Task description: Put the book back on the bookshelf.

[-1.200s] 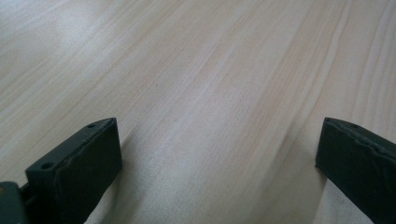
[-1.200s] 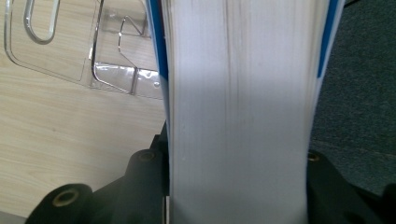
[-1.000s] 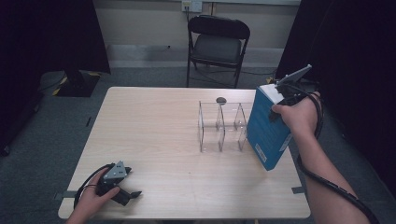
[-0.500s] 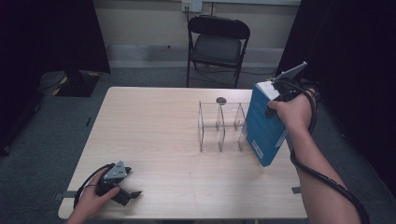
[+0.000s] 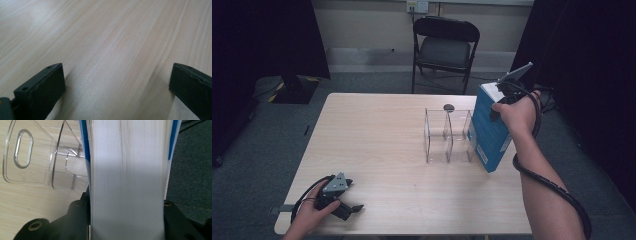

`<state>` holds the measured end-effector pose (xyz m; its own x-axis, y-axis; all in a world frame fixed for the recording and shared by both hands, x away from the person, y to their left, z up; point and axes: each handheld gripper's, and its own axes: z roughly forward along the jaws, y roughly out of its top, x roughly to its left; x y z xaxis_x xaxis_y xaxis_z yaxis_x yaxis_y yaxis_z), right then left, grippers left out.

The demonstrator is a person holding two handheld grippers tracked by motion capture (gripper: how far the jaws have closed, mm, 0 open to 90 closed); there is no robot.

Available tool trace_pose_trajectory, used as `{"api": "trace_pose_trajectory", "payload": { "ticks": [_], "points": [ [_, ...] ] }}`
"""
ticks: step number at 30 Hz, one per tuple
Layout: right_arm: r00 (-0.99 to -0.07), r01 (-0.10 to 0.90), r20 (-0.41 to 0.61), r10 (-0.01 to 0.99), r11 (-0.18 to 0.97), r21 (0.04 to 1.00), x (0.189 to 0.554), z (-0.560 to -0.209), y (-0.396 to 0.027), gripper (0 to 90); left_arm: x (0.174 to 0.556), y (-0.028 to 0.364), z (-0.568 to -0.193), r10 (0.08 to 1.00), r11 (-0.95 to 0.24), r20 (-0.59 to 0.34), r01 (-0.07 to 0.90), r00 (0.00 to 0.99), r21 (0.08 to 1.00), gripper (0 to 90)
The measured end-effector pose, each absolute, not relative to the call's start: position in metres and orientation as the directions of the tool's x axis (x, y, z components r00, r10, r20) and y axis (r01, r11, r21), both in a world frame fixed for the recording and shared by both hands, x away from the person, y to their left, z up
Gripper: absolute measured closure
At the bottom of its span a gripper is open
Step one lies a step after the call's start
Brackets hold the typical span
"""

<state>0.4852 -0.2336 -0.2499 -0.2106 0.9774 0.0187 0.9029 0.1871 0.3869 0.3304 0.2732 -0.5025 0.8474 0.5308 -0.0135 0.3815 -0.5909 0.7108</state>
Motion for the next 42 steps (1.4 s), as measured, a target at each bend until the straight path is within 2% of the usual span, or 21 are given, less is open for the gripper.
{"api": "trace_pose_trajectory", "payload": {
  "ticks": [21, 42],
  "points": [
    [-0.179, 0.902, 0.023, 0.984, 0.154, 0.404, 0.5, -0.257, -0.23, 61.6, 0.33, 0.273, -0.502, 0.531, -0.592, -0.012, 0.381, 0.848, 0.71, 0.0],
    [-0.157, 0.898, 0.051, 0.986, 0.121, 0.422, 0.507, -0.281, -0.231, 61.1, 0.332, 0.272, -0.502, 0.519, -0.596, -0.012, 0.373, 0.854, 0.711, 0.0]
  ]
}}
